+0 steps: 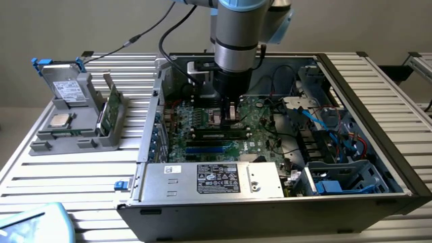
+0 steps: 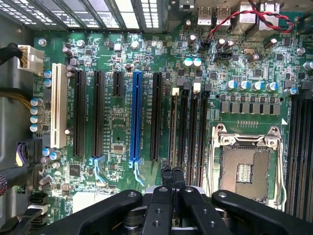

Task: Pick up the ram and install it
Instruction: 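Press down the ram until it locks into place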

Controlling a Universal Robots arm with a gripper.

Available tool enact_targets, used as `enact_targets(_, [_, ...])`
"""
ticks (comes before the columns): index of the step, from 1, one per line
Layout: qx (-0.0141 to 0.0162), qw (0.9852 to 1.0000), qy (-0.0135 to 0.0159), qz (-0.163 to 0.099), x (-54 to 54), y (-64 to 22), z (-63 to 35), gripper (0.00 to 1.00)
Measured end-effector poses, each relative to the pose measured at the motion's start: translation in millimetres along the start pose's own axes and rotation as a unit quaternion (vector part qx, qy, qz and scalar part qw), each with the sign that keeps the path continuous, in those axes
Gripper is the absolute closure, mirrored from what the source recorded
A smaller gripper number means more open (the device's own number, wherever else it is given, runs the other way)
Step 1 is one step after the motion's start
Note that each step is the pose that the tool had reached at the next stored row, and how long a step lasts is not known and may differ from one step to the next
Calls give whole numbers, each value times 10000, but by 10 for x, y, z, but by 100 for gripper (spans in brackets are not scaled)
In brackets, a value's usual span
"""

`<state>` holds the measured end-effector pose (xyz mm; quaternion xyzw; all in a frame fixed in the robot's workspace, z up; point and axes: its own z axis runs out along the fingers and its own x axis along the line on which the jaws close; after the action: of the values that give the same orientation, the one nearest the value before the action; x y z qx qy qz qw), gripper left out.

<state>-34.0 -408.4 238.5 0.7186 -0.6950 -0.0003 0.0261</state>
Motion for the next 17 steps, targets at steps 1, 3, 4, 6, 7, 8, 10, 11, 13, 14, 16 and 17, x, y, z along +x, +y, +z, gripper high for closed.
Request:
enact_targets(1, [0,10000,0,0,0,0,0,89])
enact_targets(3, [0,10000,0,0,0,0,0,89])
enact_targets(4, [0,10000,0,0,0,0,0,89])
enact_targets(6, [0,10000,0,0,0,0,0,89])
enact_targets(7, [0,10000,0,0,0,0,0,89])
enact_targets(8, [0,10000,0,0,0,0,0,89])
enact_targets(10, [0,10000,0,0,0,0,0,89])
enact_targets(11, [0,10000,0,0,0,0,0,89])
enact_targets(13, [0,10000,0,0,0,0,0,89])
enact_targets(14, [0,10000,0,0,0,0,0,89])
enact_targets(16, [-2,10000,-2,60,0,0,0,89])
enact_targets(17, [-5,9999,-4,139,0,0,-1,89])
